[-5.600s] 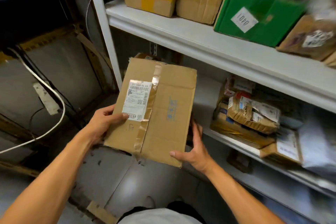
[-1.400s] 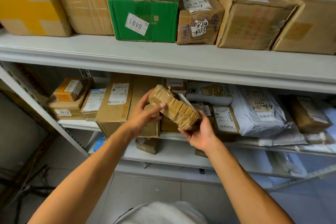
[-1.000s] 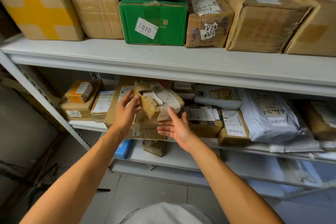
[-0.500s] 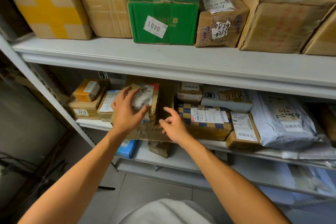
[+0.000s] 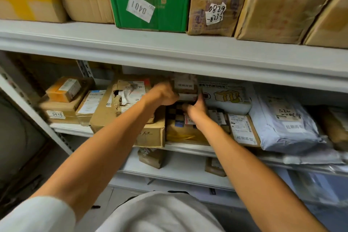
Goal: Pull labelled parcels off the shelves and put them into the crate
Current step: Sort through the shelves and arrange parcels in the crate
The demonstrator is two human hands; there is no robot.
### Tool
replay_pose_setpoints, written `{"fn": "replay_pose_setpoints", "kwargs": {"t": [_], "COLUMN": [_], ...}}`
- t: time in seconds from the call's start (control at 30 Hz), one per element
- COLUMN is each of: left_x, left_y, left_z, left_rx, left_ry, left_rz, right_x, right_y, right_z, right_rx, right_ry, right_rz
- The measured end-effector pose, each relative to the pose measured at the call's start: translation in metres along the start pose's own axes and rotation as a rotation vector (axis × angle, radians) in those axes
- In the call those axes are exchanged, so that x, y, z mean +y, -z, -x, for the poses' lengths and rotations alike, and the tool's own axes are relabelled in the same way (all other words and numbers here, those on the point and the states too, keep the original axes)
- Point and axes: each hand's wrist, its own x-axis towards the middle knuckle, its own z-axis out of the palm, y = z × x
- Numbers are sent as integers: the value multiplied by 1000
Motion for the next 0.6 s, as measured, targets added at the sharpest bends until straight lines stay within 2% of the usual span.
{"fn": "replay_pose_setpoints", "kwargs": {"t": [0.13, 0.23, 0.43, 0.6], "left_x": [15, 19, 13, 12], "left_y": [5, -4, -34, -35], "left_z": [-14, -20, -28, -20], "left_rx": [-47, -46, 26, 89], "left_ry": [51, 132, 169, 184], "left_rz": [31, 177, 514, 787], "right_x": [5, 7, 10, 13], "right_y": [-5, -1, 12, 15], "right_z": [-15, -20, -22, -14], "right_rx": [-77, -99, -190, -154], "right_ry": [-98, -124, -95, -48], "right_rz": [-181, -202, -211, -242]}}
